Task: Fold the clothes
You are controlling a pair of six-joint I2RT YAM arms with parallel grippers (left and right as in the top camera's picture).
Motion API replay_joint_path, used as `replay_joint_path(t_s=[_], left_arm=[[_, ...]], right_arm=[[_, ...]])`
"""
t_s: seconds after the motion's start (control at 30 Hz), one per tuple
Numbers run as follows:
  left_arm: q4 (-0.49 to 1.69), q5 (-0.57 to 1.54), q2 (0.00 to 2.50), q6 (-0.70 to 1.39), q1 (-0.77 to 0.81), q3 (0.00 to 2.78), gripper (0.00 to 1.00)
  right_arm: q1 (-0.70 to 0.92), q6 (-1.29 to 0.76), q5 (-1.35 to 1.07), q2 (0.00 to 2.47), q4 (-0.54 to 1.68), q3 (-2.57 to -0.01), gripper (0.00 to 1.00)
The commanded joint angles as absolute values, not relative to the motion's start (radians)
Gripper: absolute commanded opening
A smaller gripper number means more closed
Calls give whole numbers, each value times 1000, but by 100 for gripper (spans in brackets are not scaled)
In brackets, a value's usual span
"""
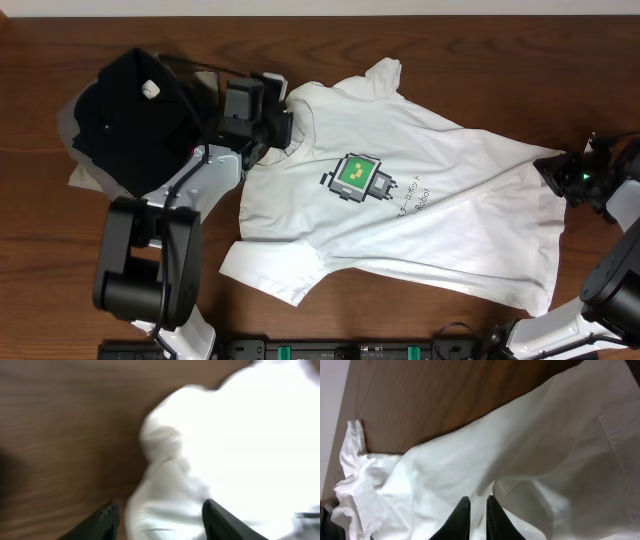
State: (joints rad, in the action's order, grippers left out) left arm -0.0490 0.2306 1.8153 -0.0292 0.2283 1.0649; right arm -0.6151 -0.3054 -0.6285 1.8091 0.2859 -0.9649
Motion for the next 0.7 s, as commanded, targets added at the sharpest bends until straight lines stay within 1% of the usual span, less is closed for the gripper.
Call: replay_joint_path(t_s=[0.0,0.17,0.33,0.37,0.5,0.53,0.67], left_arm=[[-35,344,1856,-30,257,1078,53],[-47,344,1943,-48,281,1078,49],[-54,344,1954,-48,281,1079,38],[-55,344,1954,-48,281,1079,34],[-56,335,1954,-48,281,1079,8],[-59,318,1954,-48,280,1079,6],[-60,236,1948,-46,271,1080,6]], right_arm=[[-614,-290,-628,1789,287,-965,11],[-614,-290,-628,1789,287,-965,11],[-614,-290,-628,1789,287,-965,11],[-614,-290,-628,1789,287,-965,11],[-614,-290,-628,1789,288,-965,11],[-614,-290,-628,1789,288,-965,11],[-614,-291,-628,1789,288,-965,11]])
